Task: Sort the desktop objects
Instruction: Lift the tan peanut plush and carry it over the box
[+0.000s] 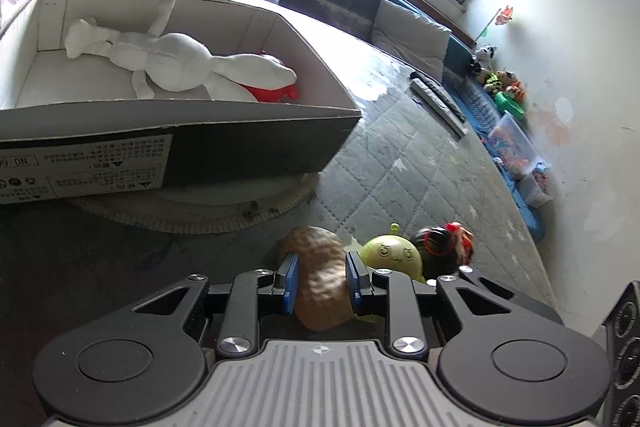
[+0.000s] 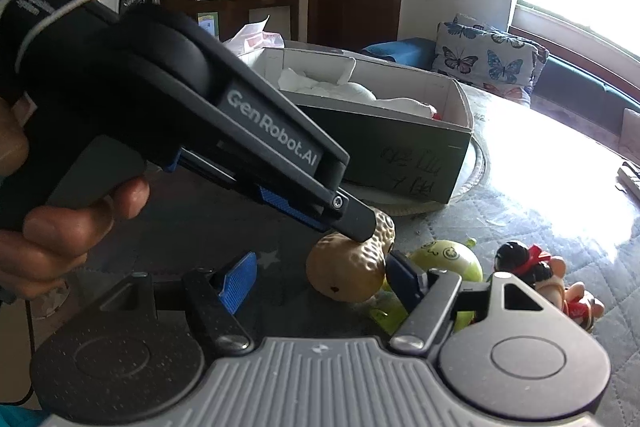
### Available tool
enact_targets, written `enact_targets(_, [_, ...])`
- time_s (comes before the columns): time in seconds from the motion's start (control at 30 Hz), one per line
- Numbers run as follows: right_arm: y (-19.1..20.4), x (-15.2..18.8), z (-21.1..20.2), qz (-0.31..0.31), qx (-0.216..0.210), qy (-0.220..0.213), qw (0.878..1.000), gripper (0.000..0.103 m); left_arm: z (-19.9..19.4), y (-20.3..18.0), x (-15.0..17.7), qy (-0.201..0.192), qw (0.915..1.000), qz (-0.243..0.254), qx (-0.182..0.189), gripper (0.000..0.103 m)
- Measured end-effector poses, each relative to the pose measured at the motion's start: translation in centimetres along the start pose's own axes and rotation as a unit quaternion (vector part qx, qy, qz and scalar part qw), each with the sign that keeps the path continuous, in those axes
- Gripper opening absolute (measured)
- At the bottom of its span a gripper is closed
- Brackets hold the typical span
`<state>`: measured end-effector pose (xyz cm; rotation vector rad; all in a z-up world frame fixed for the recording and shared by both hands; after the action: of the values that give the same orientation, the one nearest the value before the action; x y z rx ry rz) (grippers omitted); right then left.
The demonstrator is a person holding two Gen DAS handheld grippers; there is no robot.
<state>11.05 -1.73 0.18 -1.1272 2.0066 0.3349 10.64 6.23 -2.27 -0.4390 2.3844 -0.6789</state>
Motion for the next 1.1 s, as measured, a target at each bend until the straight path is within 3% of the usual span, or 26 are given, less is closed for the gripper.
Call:
enact_targets(0.27, [-0.4,-0.2,0.3,0.013,0.002,0.006,1.0,0.066,-0.4,0.3,-0.2,0.005,1.0,-0.008,0.0,0.028])
enact_targets(0.4, [-0.4,-0.1,0.8,0.022,0.004,0.012,1.0,0.057,-0.5,0.9,-1.0,-0.005,0.9998,-0.02,-0.004,0.028])
enact_targets(0.6, [-0.6,-0.3,1.4,0.033,0.006,0.014,0.999,0.056,-0.1,1.2,-2.3,-0.016,0.9995,-0.025,-0.003,0.03])
enact_targets(0.8, [-0.8,-0.2,1.5,0.044,0.004,0.018,0.999,0.046,1.1,1.5,-2.5,-0.007,0.9995,-0.029,-0.002,0.031])
enact_targets(1.1, [-0.9,-0.1,1.4,0.051,-0.001,0.017,0.999,0.045,1.4,2.3,-2.2,-0.002,0.999,-0.045,0.004,0.034])
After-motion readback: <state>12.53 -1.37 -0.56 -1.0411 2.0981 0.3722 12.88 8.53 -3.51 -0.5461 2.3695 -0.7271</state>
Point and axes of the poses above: each gripper's, at about its wrist camera, not at the fingertips, and z roughly the way its jaws point, y to its left, x to its underside, the point moved 3 cm from there along z, roughly the way its jaws point, and after that the axes turned 9 degrees about -z, right-handed, at the moved point
